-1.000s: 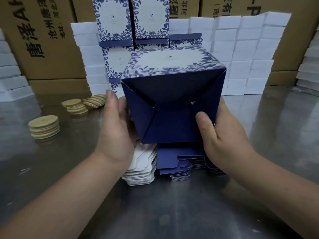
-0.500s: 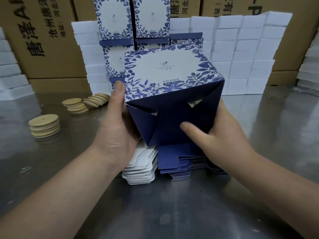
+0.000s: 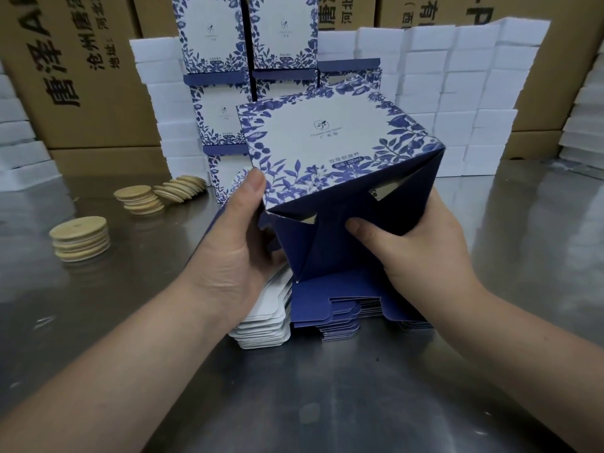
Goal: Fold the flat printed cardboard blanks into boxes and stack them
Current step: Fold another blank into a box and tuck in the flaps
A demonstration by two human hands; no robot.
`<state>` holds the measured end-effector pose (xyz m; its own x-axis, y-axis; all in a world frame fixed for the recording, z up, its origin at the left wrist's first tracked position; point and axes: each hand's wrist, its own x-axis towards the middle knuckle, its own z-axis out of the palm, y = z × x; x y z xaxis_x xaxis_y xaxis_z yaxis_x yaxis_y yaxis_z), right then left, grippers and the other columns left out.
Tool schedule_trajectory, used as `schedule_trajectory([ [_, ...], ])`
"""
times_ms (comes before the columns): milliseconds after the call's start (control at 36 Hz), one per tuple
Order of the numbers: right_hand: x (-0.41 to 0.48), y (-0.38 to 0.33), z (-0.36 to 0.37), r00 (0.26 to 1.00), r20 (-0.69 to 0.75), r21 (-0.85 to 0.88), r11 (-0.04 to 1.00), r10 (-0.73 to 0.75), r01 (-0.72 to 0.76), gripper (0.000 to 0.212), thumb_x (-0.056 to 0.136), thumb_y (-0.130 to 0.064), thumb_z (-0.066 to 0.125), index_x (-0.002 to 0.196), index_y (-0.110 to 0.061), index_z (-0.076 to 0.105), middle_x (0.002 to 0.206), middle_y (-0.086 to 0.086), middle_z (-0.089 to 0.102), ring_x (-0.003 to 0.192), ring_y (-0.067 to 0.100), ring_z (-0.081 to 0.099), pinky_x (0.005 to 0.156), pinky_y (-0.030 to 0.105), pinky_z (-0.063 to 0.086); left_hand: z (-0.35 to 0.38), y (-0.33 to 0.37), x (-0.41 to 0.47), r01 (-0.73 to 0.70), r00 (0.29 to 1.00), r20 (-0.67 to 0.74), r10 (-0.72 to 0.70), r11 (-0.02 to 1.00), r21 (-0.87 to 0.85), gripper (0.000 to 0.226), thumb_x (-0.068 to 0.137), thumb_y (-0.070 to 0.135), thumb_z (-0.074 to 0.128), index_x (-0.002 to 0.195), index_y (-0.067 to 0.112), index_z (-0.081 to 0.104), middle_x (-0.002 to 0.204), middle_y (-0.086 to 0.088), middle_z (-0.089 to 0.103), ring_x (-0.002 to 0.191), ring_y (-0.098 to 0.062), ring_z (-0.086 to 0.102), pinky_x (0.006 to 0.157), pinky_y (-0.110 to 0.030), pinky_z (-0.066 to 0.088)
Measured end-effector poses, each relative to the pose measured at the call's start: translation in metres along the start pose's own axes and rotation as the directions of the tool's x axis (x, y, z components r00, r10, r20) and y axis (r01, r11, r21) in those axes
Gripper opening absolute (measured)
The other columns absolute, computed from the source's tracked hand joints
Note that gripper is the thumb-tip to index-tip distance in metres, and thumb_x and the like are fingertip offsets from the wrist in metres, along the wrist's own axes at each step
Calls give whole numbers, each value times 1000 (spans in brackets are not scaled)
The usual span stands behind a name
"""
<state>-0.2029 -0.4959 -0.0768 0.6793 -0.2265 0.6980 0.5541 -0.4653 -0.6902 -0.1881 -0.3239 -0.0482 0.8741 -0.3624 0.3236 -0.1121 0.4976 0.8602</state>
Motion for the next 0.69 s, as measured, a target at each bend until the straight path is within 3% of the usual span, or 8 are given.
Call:
schedule_trajectory([
  [194, -1, -3, 1, 1000, 6, 103, 994, 21, -22, 50, 75, -18, 75, 110, -45, 50, 101, -41, 60, 95, -21, 54, 68, -3, 39, -2, 1, -1, -44, 999, 2, 44, 999, -11, 22, 69, 44, 60, 82, 26, 62, 98, -7, 35, 100, -22, 27, 87, -45, 28],
  [306, -1, -9, -1, 994, 90, 134, 988, 60, -72, 30, 71, -34, 62, 99, -43, 52, 90, -42, 61, 87, -21, 56, 65, -3, 38, -7, 4, 1, -190, 982, 30, 188, 980, 62, 52, 60, 42, 59, 110, 26, 59, 96, 2, 59, 94, -25, 47, 84, -45, 41],
  [389, 1, -6, -5, 972, 228, 94, 992, 57, -80, 21, 66, -43, 60, 85, -38, 55, 74, -38, 61, 71, -20, 56, 58, -1, 37, -10, 11, 2, -242, 969, 68, 237, 968, 70, 61, 63, 23, 50, 124, 18, 49, 101, 4, 68, 98, -18, 64, 84, -38, 52],
  [444, 2, -3, -7, 946, 323, 93, 995, 8, -40, 47, 65, -50, 54, 106, -27, 58, 85, -42, 60, 81, -24, 54, 65, -3, 37, -15, 14, 5, -237, 972, 16, 236, 970, 47, 58, 65, 17, 38, 122, 17, 51, 98, 3, 69, 97, -19, 65, 82, -38, 54],
  [500, 5, 5, -8, 917, 400, 129, 991, -14, -41, 81, 67, -53, 55, 138, -18, 42, 116, -40, 55, 105, -20, 51, 80, 0, 37, -19, 14, 7, -258, 965, -27, 262, 961, 96, 56, 66, 14, 33, 118, 19, 53, 90, 7, 70, 86, -11, 67, 71, -27, 57],
  [556, 8, 9, -7, 892, 451, 168, 980, 18, -105, 91, 63, -67, 63, 142, -28, 39, 134, -23, 52, 122, -2, 49, 94, 16, 41, -24, 13, 9, -294, 944, -65, 322, 917, 268, 52, 69, 5, 35, 115, 21, 52, 79, 14, 67, 68, 2, 63, 58, -12, 50],
  [639, 14, 11, -6, 922, 374, 262, 941, 105, -213, 49, 60, -61, 65, 108, -50, 61, 110, -24, 65, 113, 10, 57, 91, 29, 45, -23, 7, 11, -327, 924, -29, 382, 826, 459, 54, 64, 1, 40, 109, 28, 51, 87, 14, 63, 82, -7, 59, 68, -22, 52],
  [695, 16, 10, -7, 960, 272, 288, 947, 62, -143, 56, 67, -43, 57, 122, -41, 52, 120, -19, 62, 117, 7, 55, 88, 24, 49, -23, 3, 13, -320, 924, -25, 382, 806, 499, 51, 63, 4, 43, 107, 27, 50, 90, 16, 63, 90, -7, 60, 78, -32, 54],
])
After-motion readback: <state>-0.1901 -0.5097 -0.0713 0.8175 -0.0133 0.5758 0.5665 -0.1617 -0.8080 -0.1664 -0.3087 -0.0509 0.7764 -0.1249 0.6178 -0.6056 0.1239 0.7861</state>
